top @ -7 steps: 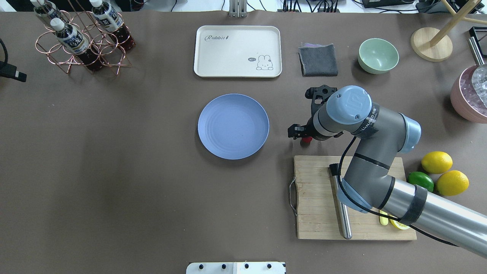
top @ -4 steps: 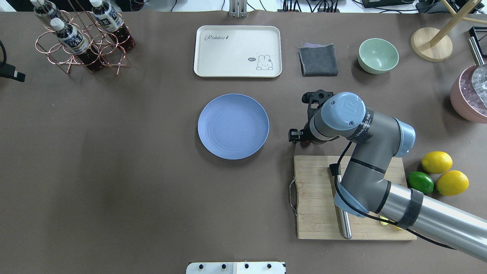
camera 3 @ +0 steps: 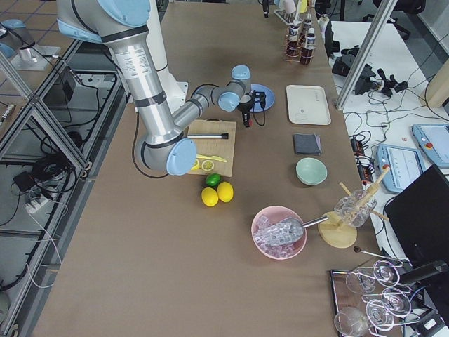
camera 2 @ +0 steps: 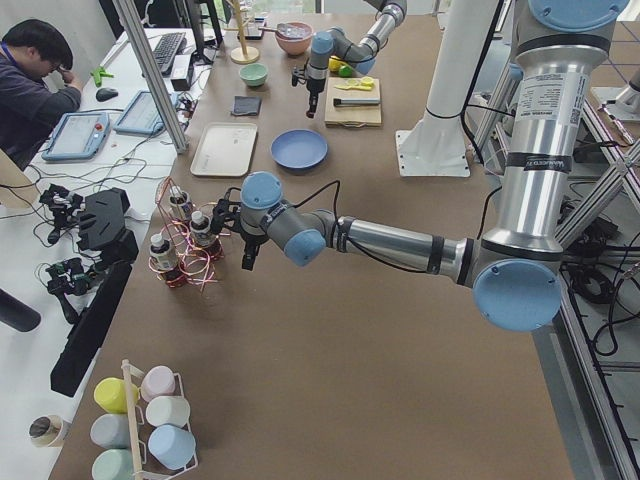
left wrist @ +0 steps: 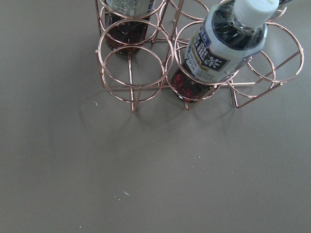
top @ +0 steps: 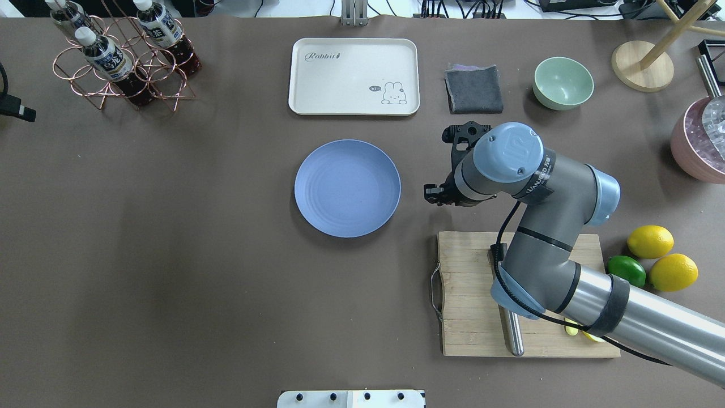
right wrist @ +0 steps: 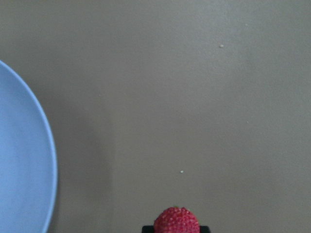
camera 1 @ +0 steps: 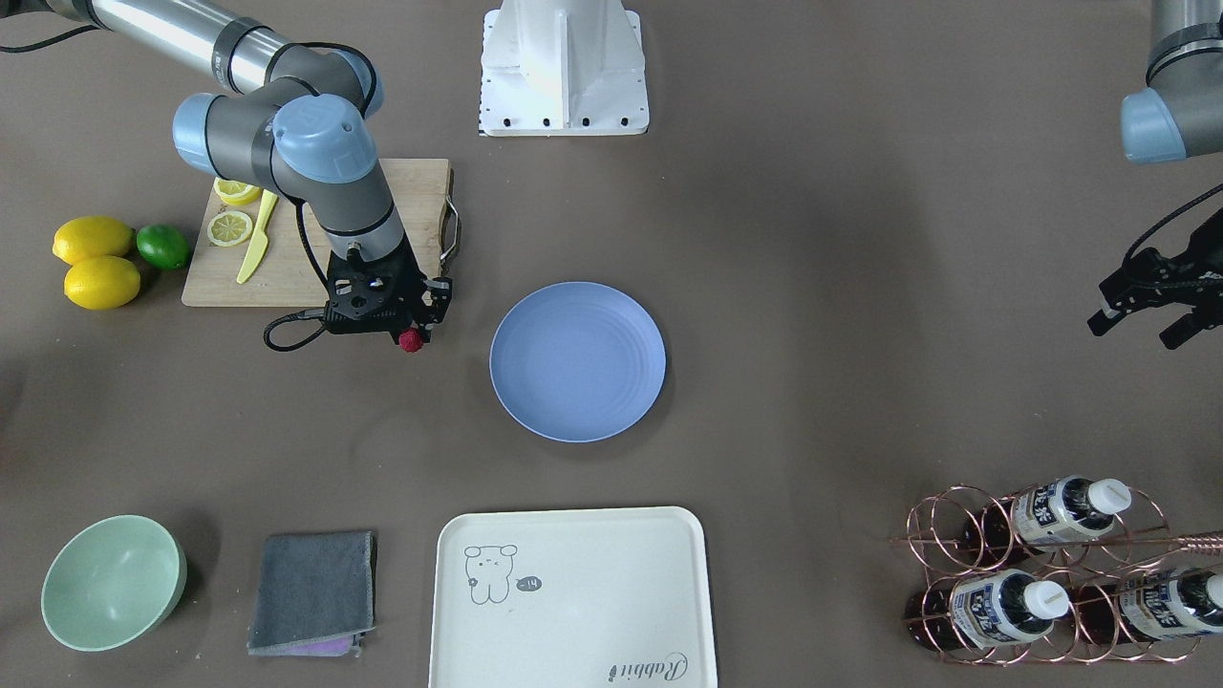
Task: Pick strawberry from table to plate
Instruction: 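Grasp the strawberry with the right gripper and lift it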
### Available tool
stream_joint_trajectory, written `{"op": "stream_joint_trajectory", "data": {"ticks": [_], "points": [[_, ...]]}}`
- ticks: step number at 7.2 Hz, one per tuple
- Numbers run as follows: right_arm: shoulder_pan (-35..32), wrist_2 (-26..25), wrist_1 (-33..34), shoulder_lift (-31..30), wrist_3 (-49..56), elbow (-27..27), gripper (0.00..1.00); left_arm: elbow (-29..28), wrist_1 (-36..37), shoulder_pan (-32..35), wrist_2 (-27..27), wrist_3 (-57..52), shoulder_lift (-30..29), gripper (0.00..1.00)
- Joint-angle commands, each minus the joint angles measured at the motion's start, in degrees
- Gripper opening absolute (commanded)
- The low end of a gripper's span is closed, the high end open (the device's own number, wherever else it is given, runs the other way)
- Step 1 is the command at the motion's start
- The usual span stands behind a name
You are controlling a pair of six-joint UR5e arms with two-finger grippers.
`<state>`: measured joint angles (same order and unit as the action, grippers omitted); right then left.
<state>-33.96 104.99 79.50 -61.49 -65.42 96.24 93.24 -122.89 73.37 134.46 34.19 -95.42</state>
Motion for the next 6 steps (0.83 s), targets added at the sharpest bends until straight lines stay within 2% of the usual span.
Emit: {"op": "stream_joint_trajectory", "data": {"ticks": [1, 3, 5, 6], "points": [[-0.23, 0.21, 7.66, 8.27, -0.85, 0.27, 0.00, -0.16, -0.07, 0.19, 0.18, -0.09, 0.06, 0.98], [0.03, 0.13, 8.83, 13.65, -3.21, -2.35, 0.00, 0.10, -0.33, 0.54, 0.27, -1.39, 1.98, 0.98], [0.21, -0.31, 7.09, 20.50, -4.80, -11.30, 0.00, -0.07, 0.11, 1.77, 0.27, -4.13, 3.48, 0.98], [0.38, -0.40, -0.84, 20.44, -4.37, -16.04, 0.00, -0.07, 0.11, 1.86, 0.36, -4.13, 3.57, 0.98]]}}
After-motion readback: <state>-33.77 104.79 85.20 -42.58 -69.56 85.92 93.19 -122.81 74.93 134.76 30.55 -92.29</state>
